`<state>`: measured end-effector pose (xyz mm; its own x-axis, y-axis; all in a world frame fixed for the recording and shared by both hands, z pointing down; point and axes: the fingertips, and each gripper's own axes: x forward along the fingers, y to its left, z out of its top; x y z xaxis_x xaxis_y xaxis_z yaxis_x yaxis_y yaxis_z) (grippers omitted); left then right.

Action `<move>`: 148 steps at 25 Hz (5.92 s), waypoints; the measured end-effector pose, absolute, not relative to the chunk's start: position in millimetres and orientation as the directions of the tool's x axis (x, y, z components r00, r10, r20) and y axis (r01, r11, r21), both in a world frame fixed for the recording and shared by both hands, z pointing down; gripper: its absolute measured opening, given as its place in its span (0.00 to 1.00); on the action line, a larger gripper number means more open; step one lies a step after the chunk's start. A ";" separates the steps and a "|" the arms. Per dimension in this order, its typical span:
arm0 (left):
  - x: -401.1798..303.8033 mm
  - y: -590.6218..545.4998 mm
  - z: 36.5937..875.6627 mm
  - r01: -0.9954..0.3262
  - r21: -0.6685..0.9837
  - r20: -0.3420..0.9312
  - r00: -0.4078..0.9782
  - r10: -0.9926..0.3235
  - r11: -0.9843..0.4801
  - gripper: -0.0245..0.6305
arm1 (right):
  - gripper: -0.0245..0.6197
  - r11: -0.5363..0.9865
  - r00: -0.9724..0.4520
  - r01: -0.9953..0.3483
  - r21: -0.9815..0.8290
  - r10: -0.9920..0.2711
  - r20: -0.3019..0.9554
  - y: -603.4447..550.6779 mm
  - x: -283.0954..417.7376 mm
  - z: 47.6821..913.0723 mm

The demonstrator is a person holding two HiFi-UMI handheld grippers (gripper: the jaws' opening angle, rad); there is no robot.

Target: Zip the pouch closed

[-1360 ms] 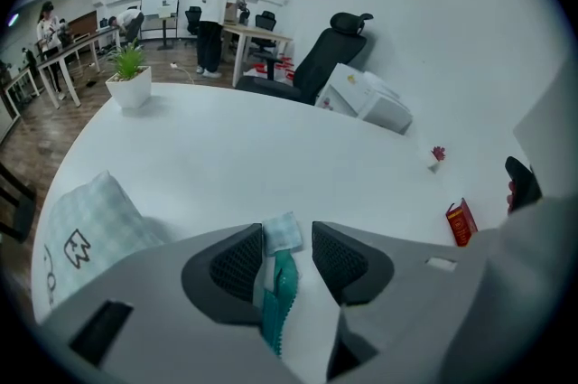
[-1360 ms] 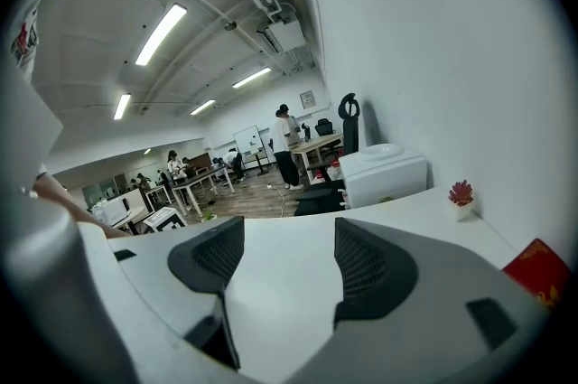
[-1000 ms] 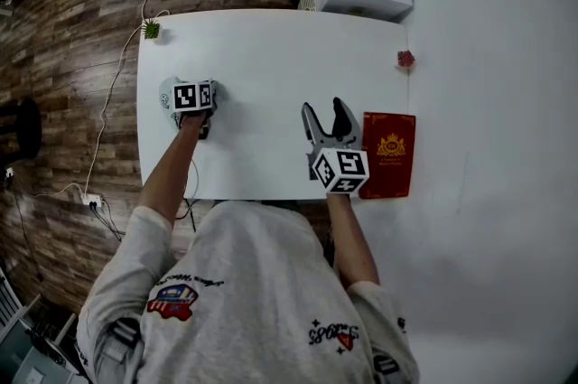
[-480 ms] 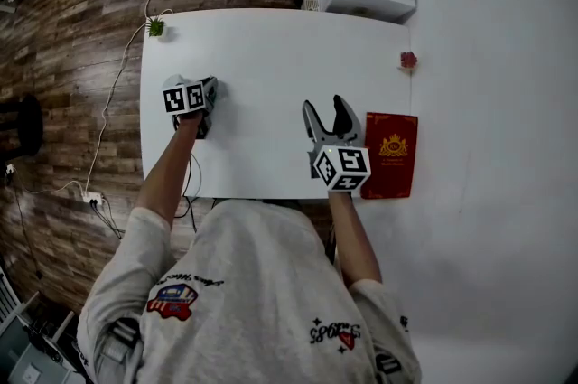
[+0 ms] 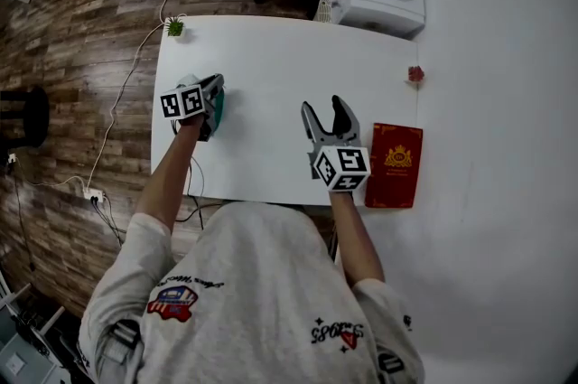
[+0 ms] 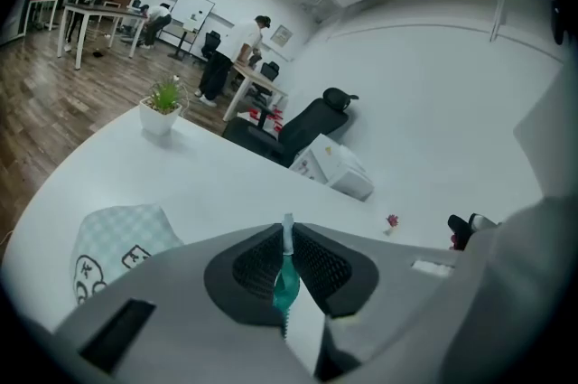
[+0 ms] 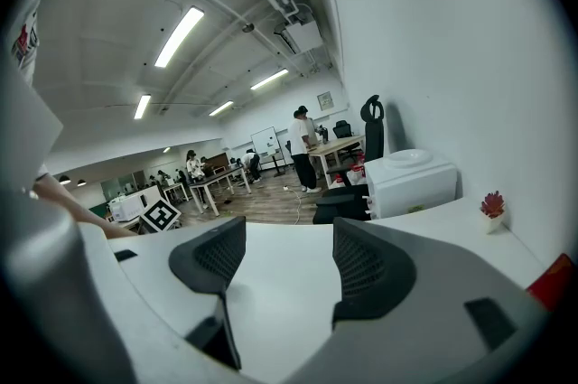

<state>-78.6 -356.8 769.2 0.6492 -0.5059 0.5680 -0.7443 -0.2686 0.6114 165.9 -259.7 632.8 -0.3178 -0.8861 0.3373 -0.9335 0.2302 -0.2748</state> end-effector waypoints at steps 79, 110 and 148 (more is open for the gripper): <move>-77.0 -326.1 459.3 -0.365 0.682 -0.077 0.826 -0.558 -0.634 0.08 | 0.46 0.563 -0.575 -0.814 -0.146 -0.816 0.056 -282.6 39.9 471.0; -21.6 -294.1 477.9 -0.220 0.696 -0.046 0.936 -0.349 -0.683 0.08 | 0.10 0.720 -0.751 -0.660 -0.215 -0.623 0.218 -271.4 -21.3 503.0; -13.7 -284.6 500.0 -0.197 0.719 0.026 0.966 -0.258 -0.667 0.08 | 0.10 0.746 -0.725 -0.663 -0.070 -0.615 0.309 -261.5 -15.7 521.4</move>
<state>-13.7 -284.6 500.0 0.9659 -0.2576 0.0257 -0.1969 -0.6666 0.7189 -15.7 -261.5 521.4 -0.7252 -0.6153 0.3090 -0.6627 0.7456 -0.0705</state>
